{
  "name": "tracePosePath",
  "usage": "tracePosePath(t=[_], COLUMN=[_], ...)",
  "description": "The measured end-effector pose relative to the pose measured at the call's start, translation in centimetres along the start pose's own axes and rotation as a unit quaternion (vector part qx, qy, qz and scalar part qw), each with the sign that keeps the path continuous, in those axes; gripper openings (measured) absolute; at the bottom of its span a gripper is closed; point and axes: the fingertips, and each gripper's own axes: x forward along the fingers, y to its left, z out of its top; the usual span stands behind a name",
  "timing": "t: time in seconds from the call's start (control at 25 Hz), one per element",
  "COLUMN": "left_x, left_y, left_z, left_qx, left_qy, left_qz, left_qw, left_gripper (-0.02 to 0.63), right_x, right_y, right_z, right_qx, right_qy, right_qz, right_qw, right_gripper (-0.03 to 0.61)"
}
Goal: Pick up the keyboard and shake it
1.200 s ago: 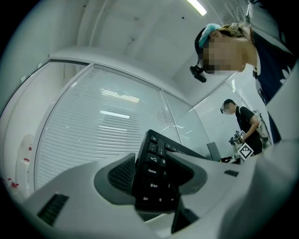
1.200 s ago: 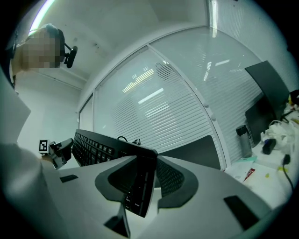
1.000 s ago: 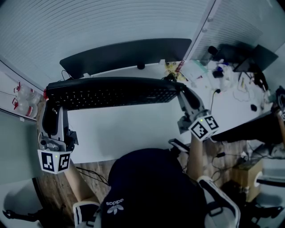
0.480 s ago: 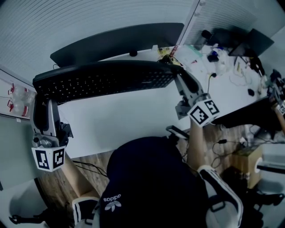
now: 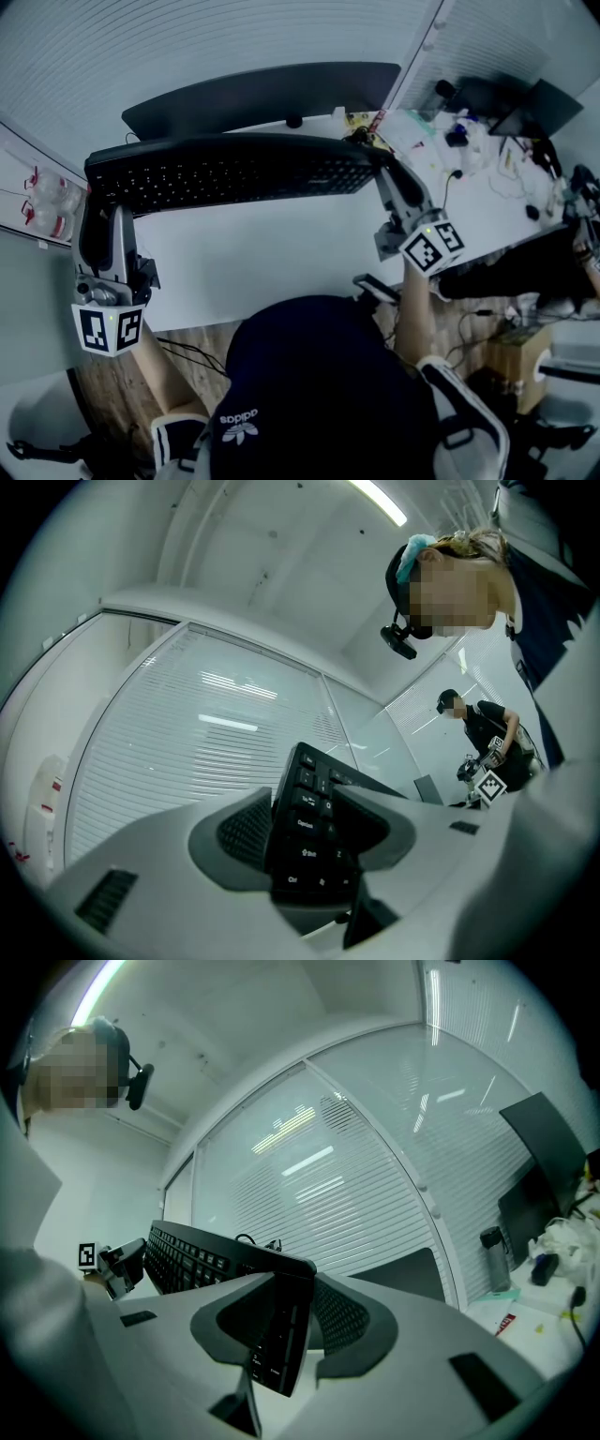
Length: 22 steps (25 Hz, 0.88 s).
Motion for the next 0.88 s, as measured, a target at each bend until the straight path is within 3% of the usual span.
tracePosePath(t=[0.88], left_x=[0.26], left_y=[0.13], left_z=[-0.28], left_qx=[0.006], left_qy=[0.007], left_qz=[0.004], left_qw=[1.0000], left_gripper=[0.202], right_x=[0.19], right_y=[0.11], right_z=[-0.12], right_qx=[-0.010], right_qy=[0.012], right_qz=[0.000], right_qw=[1.000], right_gripper=[0.124])
